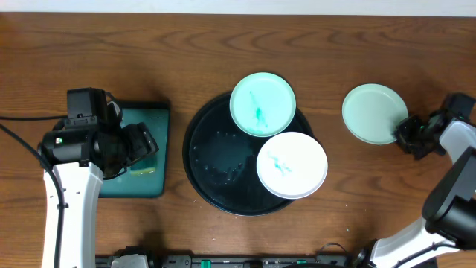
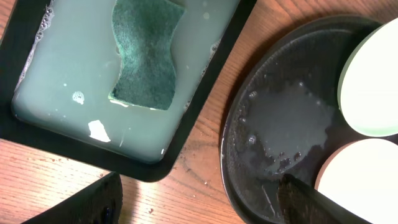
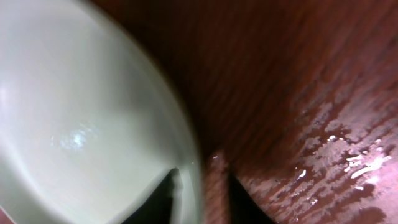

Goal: Clean dirty plates on tray and stack at the side
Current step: 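Move the right gripper back to the next green plate's rim on the tray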

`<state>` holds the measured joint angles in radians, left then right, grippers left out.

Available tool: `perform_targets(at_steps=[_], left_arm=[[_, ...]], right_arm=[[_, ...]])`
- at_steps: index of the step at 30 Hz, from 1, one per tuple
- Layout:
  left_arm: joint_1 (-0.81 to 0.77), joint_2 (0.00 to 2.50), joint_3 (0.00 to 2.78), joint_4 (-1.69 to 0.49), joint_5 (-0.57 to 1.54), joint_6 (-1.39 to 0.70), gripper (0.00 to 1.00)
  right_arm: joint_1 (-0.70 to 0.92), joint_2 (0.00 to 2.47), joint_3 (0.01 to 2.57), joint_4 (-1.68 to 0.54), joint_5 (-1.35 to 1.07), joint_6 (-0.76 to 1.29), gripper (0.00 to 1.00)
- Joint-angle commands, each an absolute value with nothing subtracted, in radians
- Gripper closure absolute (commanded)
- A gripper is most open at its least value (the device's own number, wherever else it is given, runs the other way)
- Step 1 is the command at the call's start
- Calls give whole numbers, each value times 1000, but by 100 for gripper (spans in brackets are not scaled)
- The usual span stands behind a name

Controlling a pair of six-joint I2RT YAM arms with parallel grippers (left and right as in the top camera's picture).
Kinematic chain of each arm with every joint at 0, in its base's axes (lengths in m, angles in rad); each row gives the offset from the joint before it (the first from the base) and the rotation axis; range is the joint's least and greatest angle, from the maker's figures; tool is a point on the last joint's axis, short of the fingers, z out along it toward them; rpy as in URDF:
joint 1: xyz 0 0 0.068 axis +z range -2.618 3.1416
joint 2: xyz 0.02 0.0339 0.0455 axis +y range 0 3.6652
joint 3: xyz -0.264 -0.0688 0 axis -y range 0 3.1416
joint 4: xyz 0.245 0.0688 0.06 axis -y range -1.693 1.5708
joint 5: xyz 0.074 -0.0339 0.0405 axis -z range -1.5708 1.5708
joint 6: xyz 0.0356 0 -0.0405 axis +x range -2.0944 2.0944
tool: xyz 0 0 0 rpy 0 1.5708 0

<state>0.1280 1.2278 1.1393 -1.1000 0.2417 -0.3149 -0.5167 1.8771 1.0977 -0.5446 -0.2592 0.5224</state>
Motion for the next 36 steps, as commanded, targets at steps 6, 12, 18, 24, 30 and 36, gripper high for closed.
perform_targets(at_steps=[6, 12, 18, 24, 30, 36], left_arm=[[127, 1229, 1128, -1106, 250, -319, 20], [127, 1229, 1128, -1106, 250, -319, 20], [127, 1229, 1128, -1106, 251, -319, 20], [127, 1229, 1128, -1107, 251, -319, 20], [127, 1229, 1128, -1115, 251, -319, 20], [127, 1229, 1128, -1118, 250, -319, 20]], right_arm=[[-495, 1742, 1100, -558, -350, 425, 51], [-381, 1510, 1100, -552, -349, 331, 55], [-176, 1458, 1100, -513, -452, 147, 36], [-7, 1615, 1100, -407, -447, 141, 53], [94, 1787, 1100, -249, -496, 172, 54], [164, 1886, 1100, -110, -543, 208, 51]])
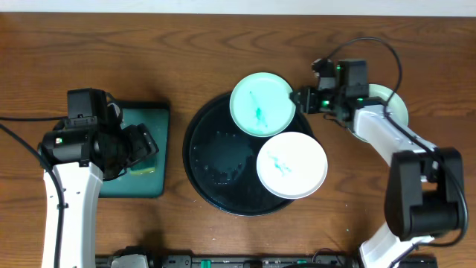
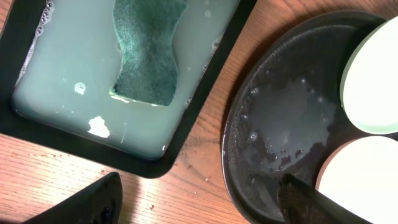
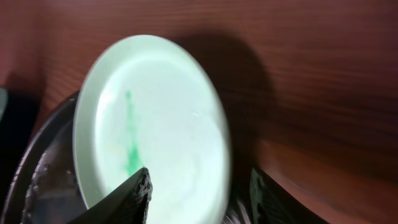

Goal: Clean dirty plates on tray and stack at the side
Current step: 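Move the right gripper back to the next green plate's rim on the tray, then grasp the green plate's rim with the right gripper and tilt it up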

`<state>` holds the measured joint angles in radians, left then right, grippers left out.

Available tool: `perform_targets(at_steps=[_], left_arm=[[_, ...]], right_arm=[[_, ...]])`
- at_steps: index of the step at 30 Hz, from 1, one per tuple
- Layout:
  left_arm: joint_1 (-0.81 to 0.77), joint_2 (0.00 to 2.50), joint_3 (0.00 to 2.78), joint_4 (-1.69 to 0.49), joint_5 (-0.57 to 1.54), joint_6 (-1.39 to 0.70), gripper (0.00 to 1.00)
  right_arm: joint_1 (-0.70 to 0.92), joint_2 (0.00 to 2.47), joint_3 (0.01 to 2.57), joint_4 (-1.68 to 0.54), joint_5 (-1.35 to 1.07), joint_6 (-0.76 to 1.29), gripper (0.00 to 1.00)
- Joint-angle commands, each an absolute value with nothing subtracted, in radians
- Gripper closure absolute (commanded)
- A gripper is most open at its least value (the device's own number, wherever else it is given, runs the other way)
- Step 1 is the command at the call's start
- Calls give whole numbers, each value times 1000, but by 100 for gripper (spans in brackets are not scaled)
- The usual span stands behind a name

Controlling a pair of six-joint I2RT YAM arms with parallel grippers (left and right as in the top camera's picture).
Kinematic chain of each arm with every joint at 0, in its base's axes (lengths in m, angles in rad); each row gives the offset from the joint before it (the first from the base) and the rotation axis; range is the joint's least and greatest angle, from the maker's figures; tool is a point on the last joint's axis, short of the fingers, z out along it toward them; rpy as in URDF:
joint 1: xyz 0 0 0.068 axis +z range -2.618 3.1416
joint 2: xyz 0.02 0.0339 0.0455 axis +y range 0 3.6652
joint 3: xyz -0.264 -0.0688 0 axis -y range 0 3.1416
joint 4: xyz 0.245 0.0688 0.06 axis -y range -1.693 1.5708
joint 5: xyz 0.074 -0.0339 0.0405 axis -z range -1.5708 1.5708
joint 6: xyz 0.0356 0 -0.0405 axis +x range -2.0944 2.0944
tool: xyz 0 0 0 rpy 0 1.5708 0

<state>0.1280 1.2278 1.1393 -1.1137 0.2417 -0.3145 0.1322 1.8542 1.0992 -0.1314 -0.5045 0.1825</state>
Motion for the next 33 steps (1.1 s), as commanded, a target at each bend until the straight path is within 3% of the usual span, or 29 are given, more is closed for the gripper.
perform_targets(at_steps=[1, 13, 24, 30, 33], left_arm=[[127, 1229, 1128, -1118, 250, -319, 20], [127, 1229, 1127, -1122, 250, -319, 20], [127, 1229, 1127, -1117, 250, -319, 20], [127, 1229, 1127, -1117, 250, -318, 20], [127, 1229, 1127, -1118, 250, -319, 20]], right_arm=[[173, 1897, 1100, -104, -529, 219, 50], [217, 1969, 1100, -39, -486, 265, 51], [248, 1755, 1105, -38, -573, 264, 49], [245, 1624, 1105, -150, -256, 307, 45], [232, 1650, 1105, -200, -231, 268, 45]])
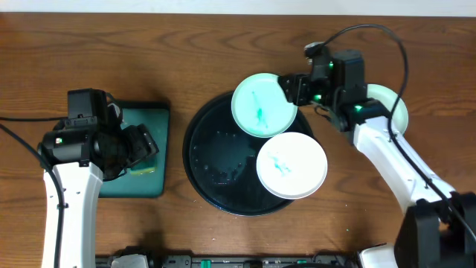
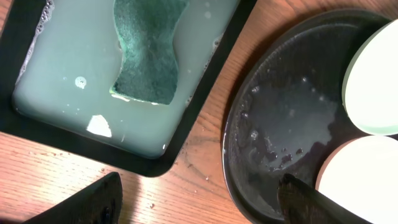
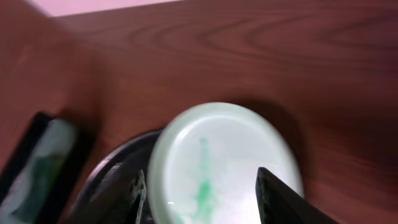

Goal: Clean dirty plates on tray and stack at the side
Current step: 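Grasp the green plate's rim with the right gripper and tilt it up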

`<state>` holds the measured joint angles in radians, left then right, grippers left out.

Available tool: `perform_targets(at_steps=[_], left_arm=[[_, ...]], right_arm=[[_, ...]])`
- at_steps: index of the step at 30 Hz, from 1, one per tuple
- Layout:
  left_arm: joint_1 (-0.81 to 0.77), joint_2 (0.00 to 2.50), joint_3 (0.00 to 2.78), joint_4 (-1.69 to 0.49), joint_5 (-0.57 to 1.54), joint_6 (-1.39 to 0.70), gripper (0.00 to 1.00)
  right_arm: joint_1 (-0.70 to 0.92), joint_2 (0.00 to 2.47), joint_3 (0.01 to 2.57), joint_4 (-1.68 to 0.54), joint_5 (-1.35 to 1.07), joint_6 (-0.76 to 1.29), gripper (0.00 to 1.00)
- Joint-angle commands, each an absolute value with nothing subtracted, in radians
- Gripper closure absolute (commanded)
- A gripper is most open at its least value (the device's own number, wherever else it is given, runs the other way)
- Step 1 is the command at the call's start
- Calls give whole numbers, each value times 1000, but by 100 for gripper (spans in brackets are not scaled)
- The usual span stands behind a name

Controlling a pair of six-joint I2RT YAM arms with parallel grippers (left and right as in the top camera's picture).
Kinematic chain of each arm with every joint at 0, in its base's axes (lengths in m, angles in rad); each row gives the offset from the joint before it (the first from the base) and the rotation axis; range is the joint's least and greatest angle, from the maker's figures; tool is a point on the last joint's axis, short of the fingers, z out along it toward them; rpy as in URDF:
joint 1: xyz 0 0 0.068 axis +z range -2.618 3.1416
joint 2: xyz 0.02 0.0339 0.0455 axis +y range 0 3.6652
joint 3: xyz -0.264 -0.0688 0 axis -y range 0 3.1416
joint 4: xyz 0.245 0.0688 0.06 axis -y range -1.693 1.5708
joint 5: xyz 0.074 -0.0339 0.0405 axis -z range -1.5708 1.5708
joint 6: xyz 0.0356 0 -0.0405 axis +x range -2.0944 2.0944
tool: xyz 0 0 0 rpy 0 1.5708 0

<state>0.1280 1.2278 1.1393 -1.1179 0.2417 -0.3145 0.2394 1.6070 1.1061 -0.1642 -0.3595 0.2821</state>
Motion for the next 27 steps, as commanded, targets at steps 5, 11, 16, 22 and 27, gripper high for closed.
perform_targets(at_steps=[5, 11, 16, 22, 27], left_arm=[[127, 1229, 1127, -1118, 250, -319, 20], [127, 1229, 1127, -1125, 250, -319, 20], [127, 1229, 1127, -1125, 250, -319, 20], [127, 1229, 1127, -1124, 250, -319, 20], [127, 1229, 1127, -1125, 250, -319, 20]], right_arm=[[235, 1792, 1105, -216, -263, 226, 47], [253, 1946, 1105, -161, -263, 252, 51], [257, 1969, 1105, -131, -268, 269, 51], [257, 1967, 1105, -84, -294, 269, 49], [257, 1964, 1105, -29, -336, 268, 46]])
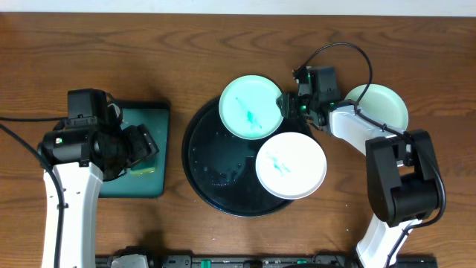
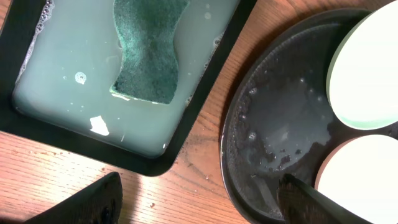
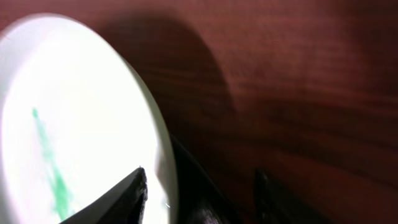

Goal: Clean dirty plates on tray and stack at the side
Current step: 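Grasp the green plate's rim with the right gripper and tilt it up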

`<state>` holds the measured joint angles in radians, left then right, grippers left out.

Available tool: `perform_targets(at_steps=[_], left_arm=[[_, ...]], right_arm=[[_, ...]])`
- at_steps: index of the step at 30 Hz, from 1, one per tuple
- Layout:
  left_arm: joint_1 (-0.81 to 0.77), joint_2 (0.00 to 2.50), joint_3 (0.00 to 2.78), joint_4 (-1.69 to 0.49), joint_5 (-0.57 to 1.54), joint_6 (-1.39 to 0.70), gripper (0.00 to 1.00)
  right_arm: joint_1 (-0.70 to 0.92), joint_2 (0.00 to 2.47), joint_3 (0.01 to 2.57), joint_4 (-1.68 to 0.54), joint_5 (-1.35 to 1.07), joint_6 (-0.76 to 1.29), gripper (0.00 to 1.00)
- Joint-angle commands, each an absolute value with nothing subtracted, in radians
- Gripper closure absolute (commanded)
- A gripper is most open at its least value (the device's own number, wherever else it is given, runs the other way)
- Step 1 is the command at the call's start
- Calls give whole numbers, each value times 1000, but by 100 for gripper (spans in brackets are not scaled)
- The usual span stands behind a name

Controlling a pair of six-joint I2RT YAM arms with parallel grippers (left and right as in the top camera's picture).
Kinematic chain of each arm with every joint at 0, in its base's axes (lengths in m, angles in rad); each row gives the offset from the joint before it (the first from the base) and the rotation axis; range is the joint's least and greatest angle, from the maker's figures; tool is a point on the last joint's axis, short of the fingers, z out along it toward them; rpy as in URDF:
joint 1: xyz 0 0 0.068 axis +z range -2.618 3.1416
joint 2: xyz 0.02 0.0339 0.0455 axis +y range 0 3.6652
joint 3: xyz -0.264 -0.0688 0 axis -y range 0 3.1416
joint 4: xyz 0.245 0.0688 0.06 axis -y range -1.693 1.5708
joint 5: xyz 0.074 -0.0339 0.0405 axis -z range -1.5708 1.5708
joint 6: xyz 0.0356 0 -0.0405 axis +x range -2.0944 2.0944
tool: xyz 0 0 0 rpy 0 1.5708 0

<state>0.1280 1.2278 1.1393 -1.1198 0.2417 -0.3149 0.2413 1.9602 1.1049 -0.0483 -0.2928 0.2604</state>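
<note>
A mint plate with a green smear (image 1: pixel 251 108) overhangs the far rim of the round black tray (image 1: pixel 216 164). A white plate with a teal smear (image 1: pixel 291 164) lies on the tray's right side. My right gripper (image 1: pixel 286 106) is open at the mint plate's right rim. In the right wrist view the gripper (image 3: pixel 199 193) has one finger over the plate (image 3: pixel 74 124) and the other beyond its edge. A clean pale-green plate (image 1: pixel 379 104) lies on the table at the right. My left gripper (image 2: pixel 199 205) hangs open between basin and tray.
A dark basin of soapy water (image 2: pixel 205 106) at the left holds a green sponge (image 2: pixel 149 50). The left arm covers part of that basin (image 1: pixel 137 190) from overhead. Wet film lies on the tray floor (image 2: pixel 286 124). A cable loops over the right arm.
My right gripper dropped to the mint plate's right rim, still open. The mint plate now lies slightly further left. The left arm has not moved.
My right gripper was at the clean pale-green plate on the table at the far right. Then it was left of that plate, open near the smeared mint plate, then above that plate's far right edge. Now it straddles the rim. The left arm stayed over the basin throughout.
</note>
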Motion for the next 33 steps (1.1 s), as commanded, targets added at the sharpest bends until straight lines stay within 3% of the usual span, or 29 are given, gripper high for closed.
perform_targets(at_steps=[1, 8, 11, 21, 25, 33], left_arm=[[127, 1229, 1127, -1125, 250, -319, 20], [127, 1229, 1127, -1125, 250, -319, 20], [127, 1229, 1127, -1125, 250, -319, 20], [127, 1229, 1127, -1137, 251, -319, 20], [127, 1229, 1127, -1148, 250, -319, 20], [127, 1229, 1127, -1148, 250, -319, 20]], right_arm=[[257, 1964, 1105, -11, -350, 268, 46], [262, 1966, 1105, 15, -356, 253, 54], [282, 1966, 1105, 30, -356, 238, 67], [374, 1966, 1105, 53, -212, 255, 69], [374, 1966, 1105, 51, -207, 277, 74], [382, 1966, 1105, 19, -210, 292, 74]])
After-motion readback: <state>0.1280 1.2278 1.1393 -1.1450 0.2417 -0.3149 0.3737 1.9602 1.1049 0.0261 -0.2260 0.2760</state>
